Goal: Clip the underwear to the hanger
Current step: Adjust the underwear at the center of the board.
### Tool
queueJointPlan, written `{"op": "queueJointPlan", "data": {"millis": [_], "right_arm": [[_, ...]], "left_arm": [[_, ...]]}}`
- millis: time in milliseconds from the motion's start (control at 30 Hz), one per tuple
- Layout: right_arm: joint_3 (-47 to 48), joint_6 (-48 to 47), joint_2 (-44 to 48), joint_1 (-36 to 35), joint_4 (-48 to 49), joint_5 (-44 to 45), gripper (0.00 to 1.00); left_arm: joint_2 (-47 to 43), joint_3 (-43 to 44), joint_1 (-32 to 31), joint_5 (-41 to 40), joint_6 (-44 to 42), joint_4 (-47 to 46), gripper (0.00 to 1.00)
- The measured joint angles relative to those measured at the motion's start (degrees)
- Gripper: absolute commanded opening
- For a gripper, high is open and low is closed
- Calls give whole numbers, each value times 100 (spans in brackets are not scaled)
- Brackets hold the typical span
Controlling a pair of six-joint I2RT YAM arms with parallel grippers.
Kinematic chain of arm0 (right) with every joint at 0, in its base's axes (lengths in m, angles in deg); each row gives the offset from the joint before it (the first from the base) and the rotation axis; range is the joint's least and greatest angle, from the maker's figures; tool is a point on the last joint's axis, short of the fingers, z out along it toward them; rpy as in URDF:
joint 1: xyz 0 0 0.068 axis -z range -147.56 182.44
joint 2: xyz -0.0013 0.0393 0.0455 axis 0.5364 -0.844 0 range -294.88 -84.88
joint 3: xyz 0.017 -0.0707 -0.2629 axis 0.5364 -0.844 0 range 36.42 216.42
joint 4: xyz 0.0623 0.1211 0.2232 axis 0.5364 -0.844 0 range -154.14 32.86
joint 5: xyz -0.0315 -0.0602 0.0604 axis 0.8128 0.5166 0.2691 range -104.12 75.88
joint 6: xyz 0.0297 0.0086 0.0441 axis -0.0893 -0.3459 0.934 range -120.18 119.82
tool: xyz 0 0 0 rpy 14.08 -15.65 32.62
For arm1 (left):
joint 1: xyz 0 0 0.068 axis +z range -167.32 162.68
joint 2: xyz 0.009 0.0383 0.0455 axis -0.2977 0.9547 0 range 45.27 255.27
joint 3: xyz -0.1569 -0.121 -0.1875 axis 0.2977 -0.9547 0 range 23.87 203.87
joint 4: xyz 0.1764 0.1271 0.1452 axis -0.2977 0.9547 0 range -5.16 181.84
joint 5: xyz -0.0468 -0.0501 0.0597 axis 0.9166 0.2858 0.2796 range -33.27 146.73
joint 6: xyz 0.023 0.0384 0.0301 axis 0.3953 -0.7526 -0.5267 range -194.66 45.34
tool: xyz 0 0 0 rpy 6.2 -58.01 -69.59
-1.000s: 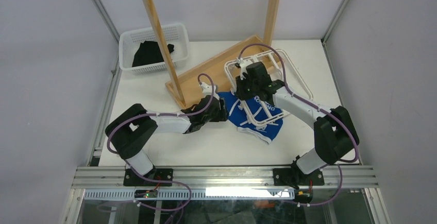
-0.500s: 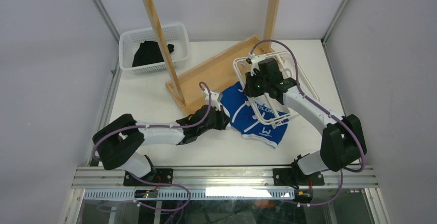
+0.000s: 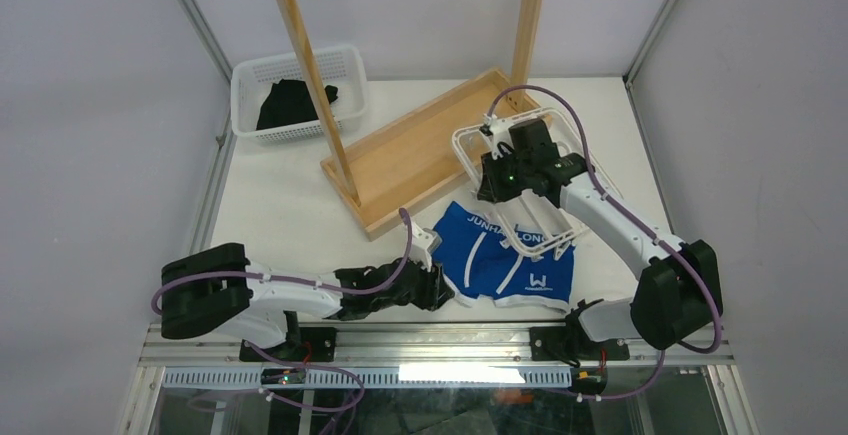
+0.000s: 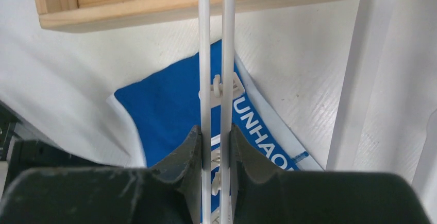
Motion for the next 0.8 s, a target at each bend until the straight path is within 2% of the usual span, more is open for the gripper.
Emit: {"op": "queueJointPlan", "data": {"millis": [100,267,433,633,800], "right_arm": [[-125,-37,68,2,-81,-173,0],[-358,-251,70,4,-94,-573,0],[-494,-487,122,4,-136,-1040,0],[-538,-793,260,-2,-310,-1410,0],[-538,-999,260,-39,-439,-1497,0]], "left_arm": [[-254,-245,-87,-160,136,247,56],[-1222,-282,-83,-837,33,822,63],[-1838,-210,323,-1088,-713,800,69],[-1875,-417,710,-1189,-1801,50,72],[-1799,-1119,977,-1029,-2450,-1215,63]]}}
